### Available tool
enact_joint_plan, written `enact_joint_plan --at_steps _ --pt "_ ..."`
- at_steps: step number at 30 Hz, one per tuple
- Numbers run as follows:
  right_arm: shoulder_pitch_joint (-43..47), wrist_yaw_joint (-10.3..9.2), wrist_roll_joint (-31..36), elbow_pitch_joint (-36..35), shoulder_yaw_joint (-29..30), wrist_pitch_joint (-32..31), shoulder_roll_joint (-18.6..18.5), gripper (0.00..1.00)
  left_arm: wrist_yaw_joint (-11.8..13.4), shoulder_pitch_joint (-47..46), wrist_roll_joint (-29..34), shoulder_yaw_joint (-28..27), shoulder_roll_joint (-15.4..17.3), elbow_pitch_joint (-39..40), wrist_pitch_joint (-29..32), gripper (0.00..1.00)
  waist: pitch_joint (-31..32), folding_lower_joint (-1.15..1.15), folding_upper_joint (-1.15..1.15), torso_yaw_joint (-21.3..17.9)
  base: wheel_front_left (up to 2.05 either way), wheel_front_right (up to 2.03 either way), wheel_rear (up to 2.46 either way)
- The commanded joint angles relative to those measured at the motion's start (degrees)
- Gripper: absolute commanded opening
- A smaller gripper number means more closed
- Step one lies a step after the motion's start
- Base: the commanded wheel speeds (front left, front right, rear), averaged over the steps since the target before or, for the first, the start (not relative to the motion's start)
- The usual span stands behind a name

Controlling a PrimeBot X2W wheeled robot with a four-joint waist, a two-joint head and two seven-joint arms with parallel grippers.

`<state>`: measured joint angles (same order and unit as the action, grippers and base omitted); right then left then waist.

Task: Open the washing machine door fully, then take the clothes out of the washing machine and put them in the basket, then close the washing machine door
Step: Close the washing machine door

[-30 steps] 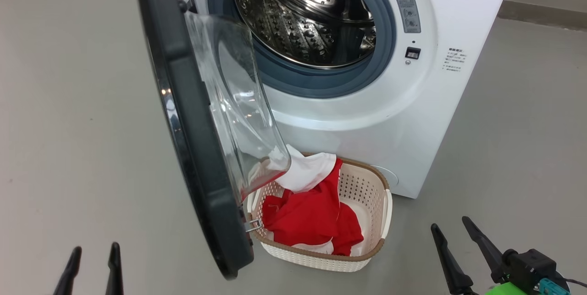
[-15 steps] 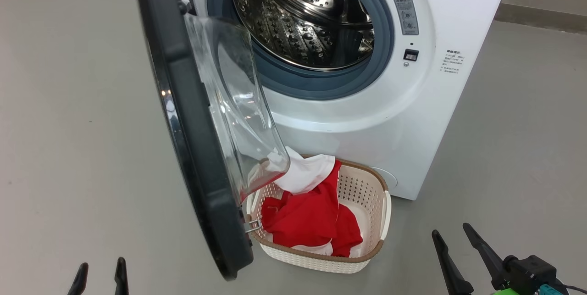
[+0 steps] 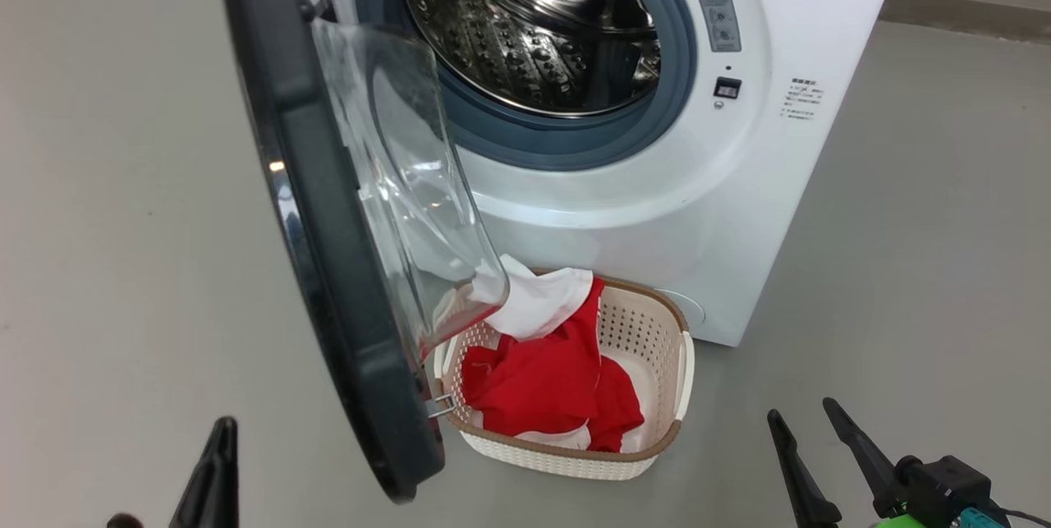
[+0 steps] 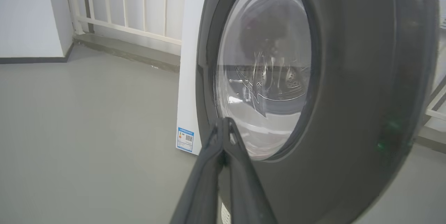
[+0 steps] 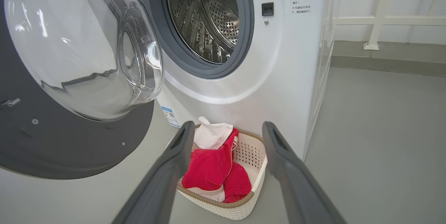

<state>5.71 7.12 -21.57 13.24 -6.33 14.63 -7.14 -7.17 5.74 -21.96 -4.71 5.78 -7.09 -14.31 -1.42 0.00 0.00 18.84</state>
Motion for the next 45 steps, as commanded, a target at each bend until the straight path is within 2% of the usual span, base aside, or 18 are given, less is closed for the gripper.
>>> enact_joint_plan --at_steps 1,11,19,32,45 --pt "-1.77 0.36 0.43 -1.33 -1.15 0.37 -0.65 1.0 -0.32 -2.99 -0.71 -0.35 2.09 2.29 -0.69 0.0 -0.52 0.0 0.0 -0.69 0.0 0.0 0.0" --pt "-3.17 0.36 0.48 -1.66 -0.76 0.37 -0.18 1.0 -0.32 -6.49 -4.27 7.62 7.41 5.2 -0.69 0.0 -3.07 0.0 0.0 -3.76 0.0 0.0 0.0" --pt "-4.87 0.36 0.66 -1.91 -0.4 0.37 0.24 1.0 -0.32 -10.0 -4.51 12.64 9.22 6.94 -0.69 0.0 -5.74 0.0 0.0 -6.7 0.0 0.0 0.0" --pt "-8.09 0.36 0.85 -2.51 0.12 0.37 1.53 1.0 -0.32 -21.67 -4.12 20.32 7.89 4.74 -0.69 0.0 -10.88 0.0 0.0 -13.44 0.0 0.0 0.0" --pt "-11.19 0.36 0.68 -3.17 0.82 0.37 3.28 1.0 -0.32 -38.18 -3.68 20.03 4.96 -7.01 -0.69 0.0 -16.34 0.0 0.0 -22.09 0.0 0.0 0.0"
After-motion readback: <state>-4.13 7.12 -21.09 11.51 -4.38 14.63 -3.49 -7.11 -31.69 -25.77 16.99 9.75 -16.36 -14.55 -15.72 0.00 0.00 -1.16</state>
